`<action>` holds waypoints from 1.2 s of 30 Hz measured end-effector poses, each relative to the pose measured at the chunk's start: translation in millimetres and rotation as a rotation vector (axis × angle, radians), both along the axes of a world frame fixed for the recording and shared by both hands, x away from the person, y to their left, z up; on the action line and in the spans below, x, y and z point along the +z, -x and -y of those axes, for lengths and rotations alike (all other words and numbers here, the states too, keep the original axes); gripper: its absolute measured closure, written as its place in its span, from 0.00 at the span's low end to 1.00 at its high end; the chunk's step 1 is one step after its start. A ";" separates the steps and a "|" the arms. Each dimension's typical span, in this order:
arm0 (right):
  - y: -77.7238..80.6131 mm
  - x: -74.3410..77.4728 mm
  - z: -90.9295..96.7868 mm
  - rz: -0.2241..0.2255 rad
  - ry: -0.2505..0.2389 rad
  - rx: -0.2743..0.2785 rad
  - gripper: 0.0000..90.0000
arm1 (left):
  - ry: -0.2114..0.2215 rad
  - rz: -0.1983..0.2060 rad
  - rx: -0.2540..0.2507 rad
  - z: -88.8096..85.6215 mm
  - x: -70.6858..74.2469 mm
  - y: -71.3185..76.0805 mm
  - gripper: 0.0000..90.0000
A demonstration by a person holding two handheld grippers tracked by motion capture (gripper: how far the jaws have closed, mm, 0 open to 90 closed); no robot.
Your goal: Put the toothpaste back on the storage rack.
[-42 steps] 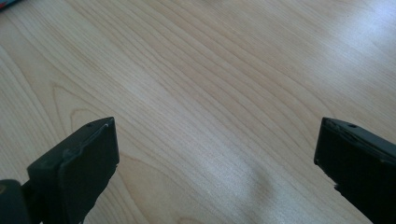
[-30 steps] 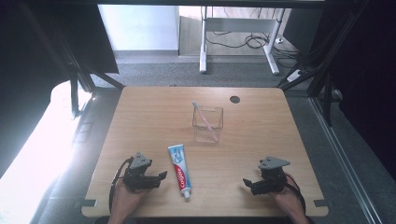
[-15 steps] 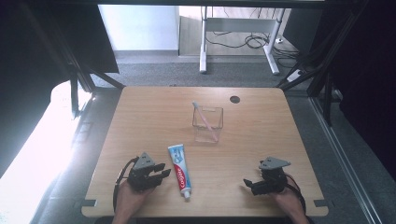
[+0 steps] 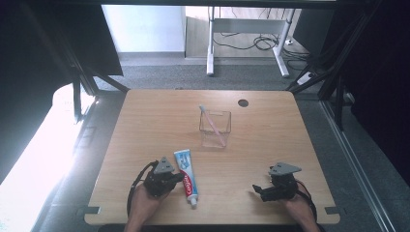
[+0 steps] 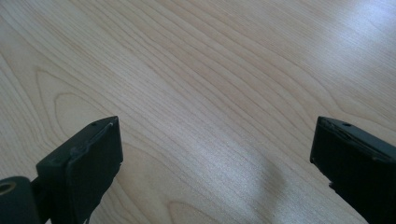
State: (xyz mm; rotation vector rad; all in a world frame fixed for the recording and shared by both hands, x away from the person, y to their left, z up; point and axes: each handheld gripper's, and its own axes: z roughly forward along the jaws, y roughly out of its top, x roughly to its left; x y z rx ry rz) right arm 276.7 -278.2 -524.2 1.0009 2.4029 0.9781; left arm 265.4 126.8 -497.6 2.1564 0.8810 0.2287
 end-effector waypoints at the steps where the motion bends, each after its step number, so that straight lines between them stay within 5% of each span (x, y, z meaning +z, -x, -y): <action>1: 0.3 0.4 0.1 0.001 -0.002 0.000 0.03 | 0.003 -0.010 -0.007 4.8 -0.2 -1.8 1.00; 9: -0.1 0.5 1.2 0.006 -0.009 -0.005 0.03 | 0.014 -0.050 -0.053 24.0 -4.0 -9.8 1.00; 17: 0.2 -1.0 0.8 0.000 -0.003 -0.004 0.03 | -0.043 -0.060 -0.066 41.9 -11.5 -11.2 0.99; 36: 0.5 -1.1 2.9 0.001 0.008 -0.011 0.04 | -0.054 -0.111 -0.051 30.6 -16.6 -3.8 1.00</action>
